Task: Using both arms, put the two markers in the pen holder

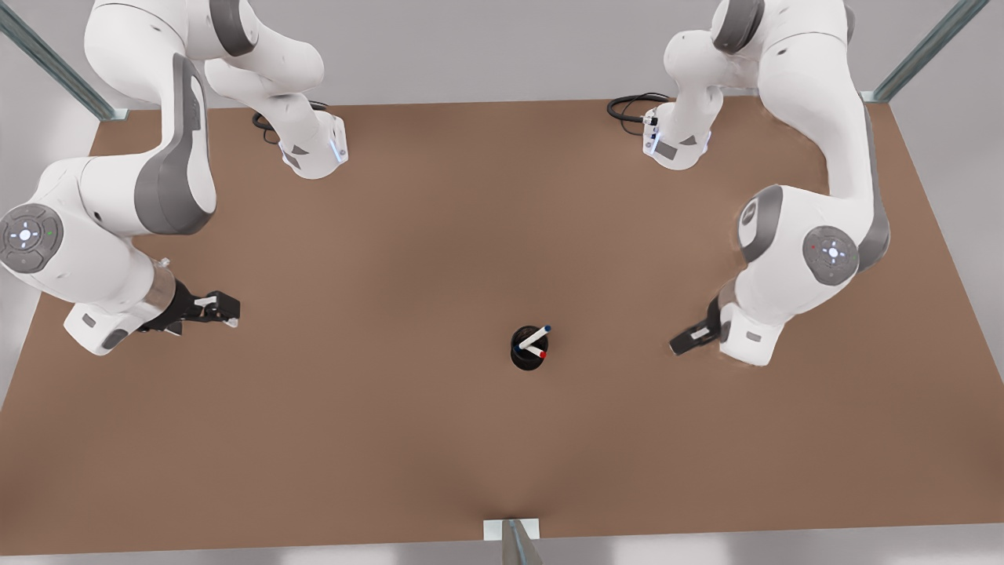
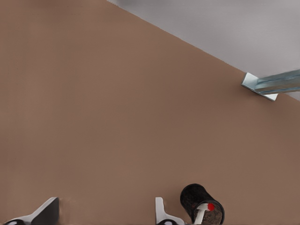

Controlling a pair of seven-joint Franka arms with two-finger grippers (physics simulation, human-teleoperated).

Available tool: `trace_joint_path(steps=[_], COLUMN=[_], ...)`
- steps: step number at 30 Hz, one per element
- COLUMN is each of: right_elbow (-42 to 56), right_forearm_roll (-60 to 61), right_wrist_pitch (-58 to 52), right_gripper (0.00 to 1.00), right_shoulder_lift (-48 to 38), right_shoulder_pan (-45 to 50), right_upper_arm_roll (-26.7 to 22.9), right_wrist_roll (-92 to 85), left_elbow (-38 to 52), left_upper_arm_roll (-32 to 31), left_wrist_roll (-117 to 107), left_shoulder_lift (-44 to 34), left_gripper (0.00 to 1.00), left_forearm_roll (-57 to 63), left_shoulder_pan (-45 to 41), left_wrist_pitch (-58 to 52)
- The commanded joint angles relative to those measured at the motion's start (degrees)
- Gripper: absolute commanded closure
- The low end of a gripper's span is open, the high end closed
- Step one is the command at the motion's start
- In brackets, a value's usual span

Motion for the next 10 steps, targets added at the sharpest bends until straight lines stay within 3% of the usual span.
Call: trace_joint_path(steps=[1, 10], right_elbow=[0.29, 0.64], right_forearm_roll=[0.24, -0.02], right_wrist_pitch=[-0.15, -0.24], right_gripper=[0.00, 0.00], right_shoulder_lift=[-0.14, -0.58], right_shoulder_pan=[-0.02, -0.11], right_upper_arm_roll=[-0.19, -0.19], right_wrist_roll=[-0.28, 3.41], left_elbow=[-0.29, -1.61], left_upper_arm_roll=[-0.64, -1.52], left_wrist_roll=[29.18, 31.64], left_shoulder_lift=[-5.02, -6.43], left_gripper=[0.00, 0.00], left_forearm_roll=[5.15, 5.23], left_shoulder_pan=[4.46, 3.59], left_wrist_pitch=[-12.16, -12.97])
